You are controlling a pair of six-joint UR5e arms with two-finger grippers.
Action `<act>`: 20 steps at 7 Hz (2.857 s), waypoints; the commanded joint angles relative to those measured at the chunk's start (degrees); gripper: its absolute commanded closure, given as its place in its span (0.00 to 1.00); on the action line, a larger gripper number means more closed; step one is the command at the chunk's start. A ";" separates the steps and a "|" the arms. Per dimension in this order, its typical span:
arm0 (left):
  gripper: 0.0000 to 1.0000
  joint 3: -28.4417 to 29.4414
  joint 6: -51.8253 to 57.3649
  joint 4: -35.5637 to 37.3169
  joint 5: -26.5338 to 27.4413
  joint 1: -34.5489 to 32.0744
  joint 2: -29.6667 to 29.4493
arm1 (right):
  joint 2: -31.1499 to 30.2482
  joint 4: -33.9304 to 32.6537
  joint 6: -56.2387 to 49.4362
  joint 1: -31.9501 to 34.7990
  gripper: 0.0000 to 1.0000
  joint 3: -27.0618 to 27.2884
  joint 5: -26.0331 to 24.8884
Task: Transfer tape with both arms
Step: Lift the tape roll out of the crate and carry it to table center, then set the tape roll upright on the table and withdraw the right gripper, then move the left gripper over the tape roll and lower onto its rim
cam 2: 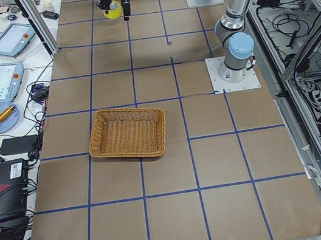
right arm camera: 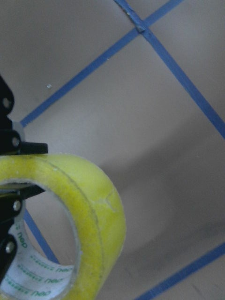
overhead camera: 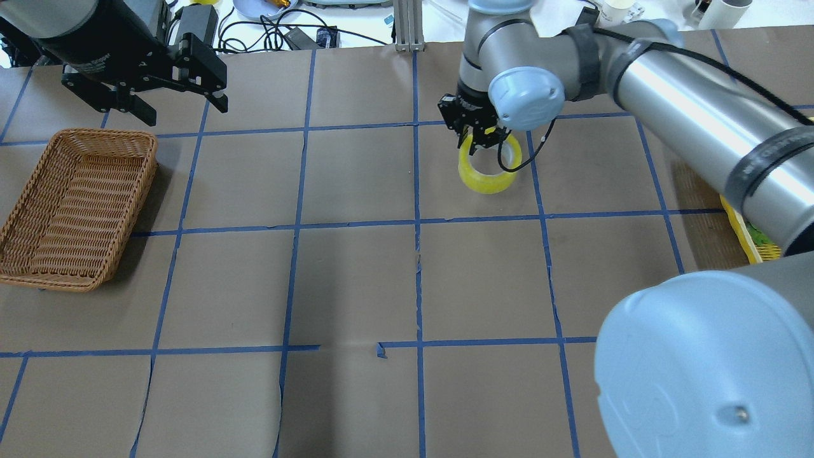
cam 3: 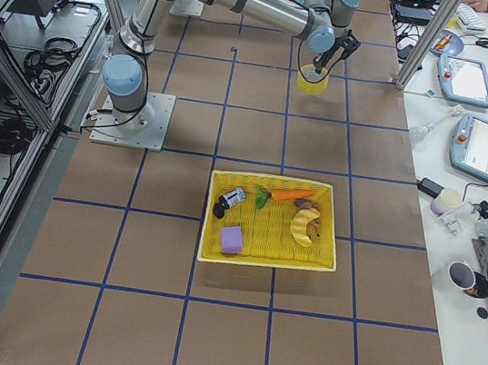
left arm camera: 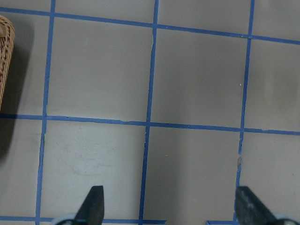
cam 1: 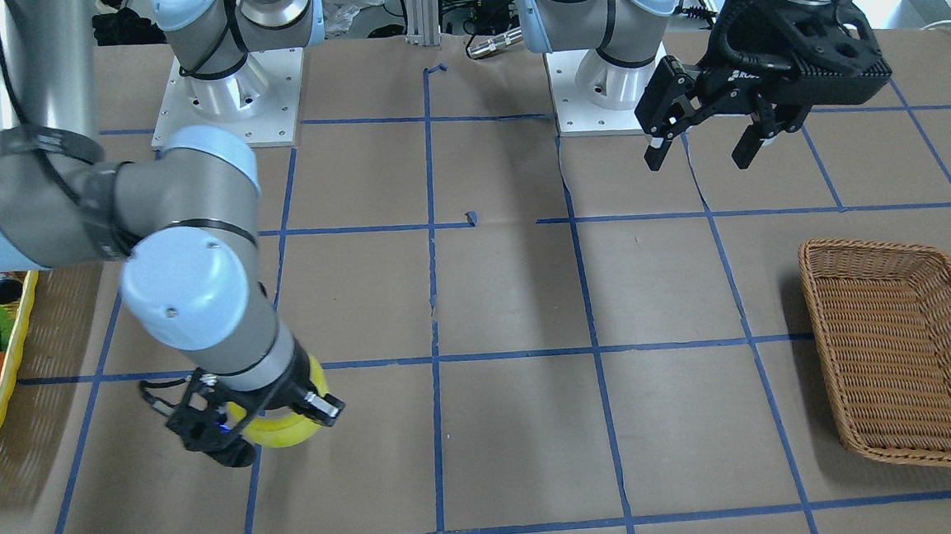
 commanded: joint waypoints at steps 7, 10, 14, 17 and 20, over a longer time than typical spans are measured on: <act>0.00 0.09 1.49 -2.20 0.85 0.63 0.49 | 3.52 -1.85 8.61 7.01 0.00 -0.76 5.55; 0.00 0.09 4.30 -1.76 0.77 0.98 0.06 | -5.14 5.83 -6.08 0.11 0.00 -1.20 0.30; 0.00 -1.91 -7.54 11.45 -4.14 -6.09 -11.34 | -20.28 13.42 -36.64 -11.18 0.00 1.51 -0.16; 0.00 -5.71 -15.65 23.98 -3.02 -14.03 -19.26 | -22.05 14.67 -42.55 -11.10 0.00 4.69 -0.17; 0.00 -7.90 -16.09 24.79 -0.64 -16.51 -21.39 | -22.76 14.85 -42.55 -11.10 0.00 5.22 -0.16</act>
